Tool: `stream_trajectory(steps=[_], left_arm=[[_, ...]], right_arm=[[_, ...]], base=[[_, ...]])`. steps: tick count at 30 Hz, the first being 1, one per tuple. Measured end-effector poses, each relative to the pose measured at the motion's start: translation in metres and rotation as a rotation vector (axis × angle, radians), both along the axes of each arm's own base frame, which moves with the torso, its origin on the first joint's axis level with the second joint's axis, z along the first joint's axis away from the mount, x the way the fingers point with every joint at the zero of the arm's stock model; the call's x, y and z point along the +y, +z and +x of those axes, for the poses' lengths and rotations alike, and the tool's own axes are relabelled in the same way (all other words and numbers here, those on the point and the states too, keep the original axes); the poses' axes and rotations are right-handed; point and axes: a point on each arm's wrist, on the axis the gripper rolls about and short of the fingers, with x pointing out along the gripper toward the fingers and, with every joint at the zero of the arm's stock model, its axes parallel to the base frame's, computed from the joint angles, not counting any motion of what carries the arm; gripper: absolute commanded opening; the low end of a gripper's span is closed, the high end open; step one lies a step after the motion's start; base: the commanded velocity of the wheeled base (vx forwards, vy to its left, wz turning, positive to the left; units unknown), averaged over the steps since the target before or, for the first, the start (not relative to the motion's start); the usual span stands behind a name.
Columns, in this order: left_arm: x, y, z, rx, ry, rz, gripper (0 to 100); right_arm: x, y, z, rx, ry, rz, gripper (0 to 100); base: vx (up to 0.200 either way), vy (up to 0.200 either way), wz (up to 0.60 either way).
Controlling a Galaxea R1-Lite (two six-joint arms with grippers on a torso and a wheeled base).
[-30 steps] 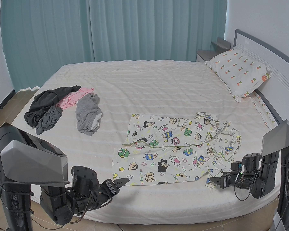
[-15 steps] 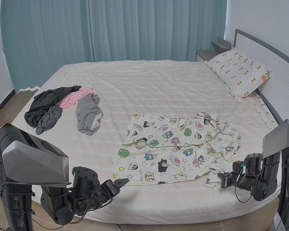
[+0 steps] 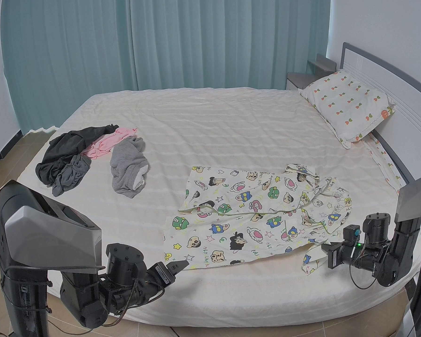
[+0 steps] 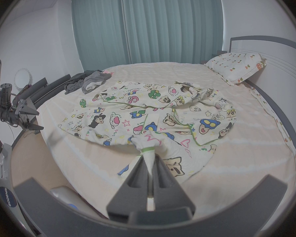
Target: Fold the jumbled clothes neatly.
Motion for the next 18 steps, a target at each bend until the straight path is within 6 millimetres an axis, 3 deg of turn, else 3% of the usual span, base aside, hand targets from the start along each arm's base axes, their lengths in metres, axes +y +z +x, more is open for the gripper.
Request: stream_trajectory(steps=[10,18], left_arm=[[0.0,0.0,0.0,-0.001,0.0,0.0,100],[0.0,0.0,0.0,0.0,0.0,0.0,100]], right_arm=[[-0.001,0.023,-0.008,0.198,0.05,-0.01,0],[0.006,0.043,0.001,0.294,0.111,-0.029,0]], base=[[0.0,0.0,0.0],[0.0,0.0,0.0]])
